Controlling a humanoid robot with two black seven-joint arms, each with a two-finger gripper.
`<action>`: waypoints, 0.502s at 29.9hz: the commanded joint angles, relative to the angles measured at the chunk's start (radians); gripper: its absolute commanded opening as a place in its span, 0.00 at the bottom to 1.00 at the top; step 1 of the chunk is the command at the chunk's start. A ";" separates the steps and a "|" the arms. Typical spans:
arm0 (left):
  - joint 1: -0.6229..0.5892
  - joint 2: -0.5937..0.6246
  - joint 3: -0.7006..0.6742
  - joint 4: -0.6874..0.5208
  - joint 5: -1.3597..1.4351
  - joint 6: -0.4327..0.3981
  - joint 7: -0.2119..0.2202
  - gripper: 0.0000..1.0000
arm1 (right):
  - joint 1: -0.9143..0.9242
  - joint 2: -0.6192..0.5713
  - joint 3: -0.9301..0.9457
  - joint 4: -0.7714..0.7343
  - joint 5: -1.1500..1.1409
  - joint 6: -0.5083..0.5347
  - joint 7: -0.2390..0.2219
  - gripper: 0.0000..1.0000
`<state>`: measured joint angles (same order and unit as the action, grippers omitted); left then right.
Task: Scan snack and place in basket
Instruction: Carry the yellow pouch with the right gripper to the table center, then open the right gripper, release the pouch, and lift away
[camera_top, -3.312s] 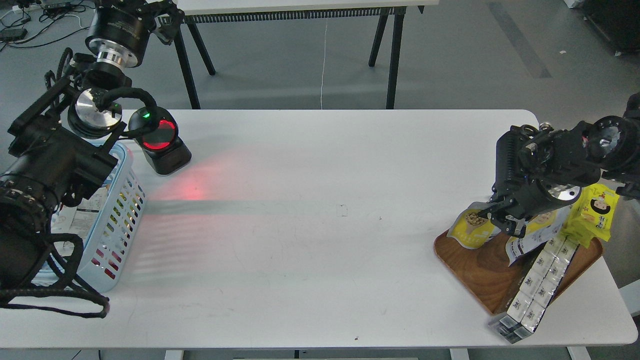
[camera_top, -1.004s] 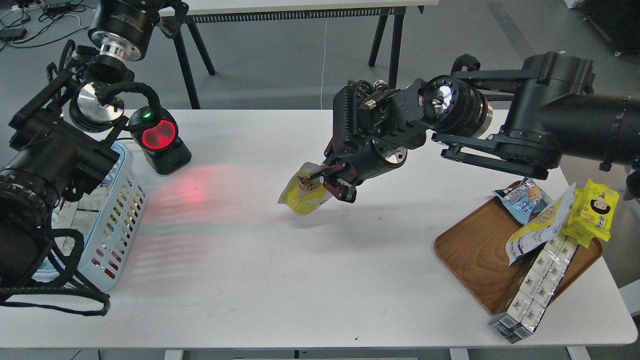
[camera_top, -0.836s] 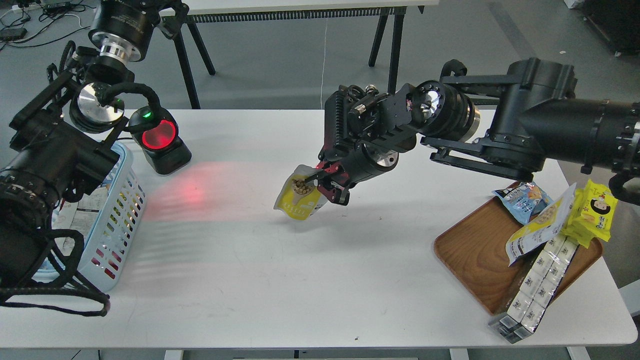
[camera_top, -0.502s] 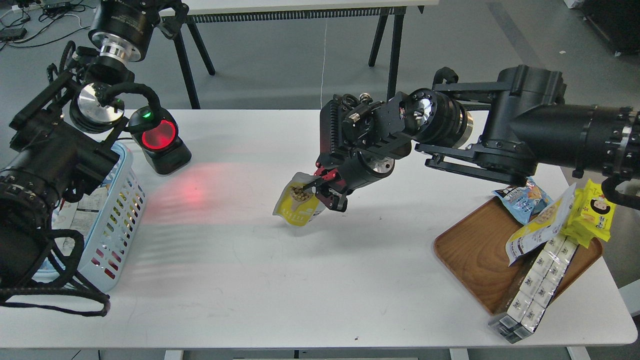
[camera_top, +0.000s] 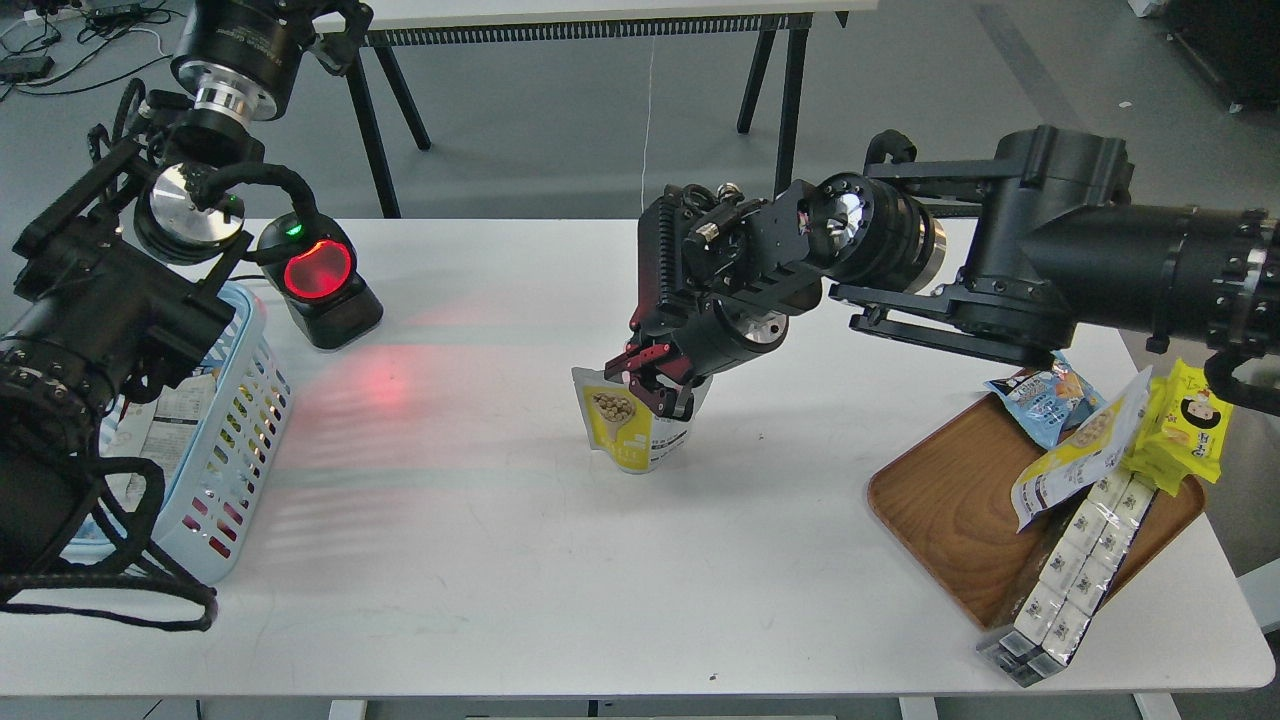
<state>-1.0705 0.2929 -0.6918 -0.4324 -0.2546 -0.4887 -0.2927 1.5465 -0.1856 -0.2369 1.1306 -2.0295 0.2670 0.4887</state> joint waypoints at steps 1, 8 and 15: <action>0.000 0.000 0.000 0.000 0.000 0.000 0.000 1.00 | 0.003 -0.001 0.002 0.000 0.000 0.000 0.000 0.06; -0.003 0.000 0.000 0.000 0.000 0.000 0.001 1.00 | 0.010 -0.050 0.019 0.018 0.005 -0.003 0.000 0.24; 0.004 0.008 0.002 0.000 0.000 0.000 0.012 1.00 | -0.006 -0.280 0.163 0.185 0.090 0.001 0.000 0.59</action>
<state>-1.0734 0.2979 -0.6914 -0.4324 -0.2546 -0.4887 -0.2849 1.5555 -0.3513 -0.1411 1.2355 -1.9910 0.2648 0.4886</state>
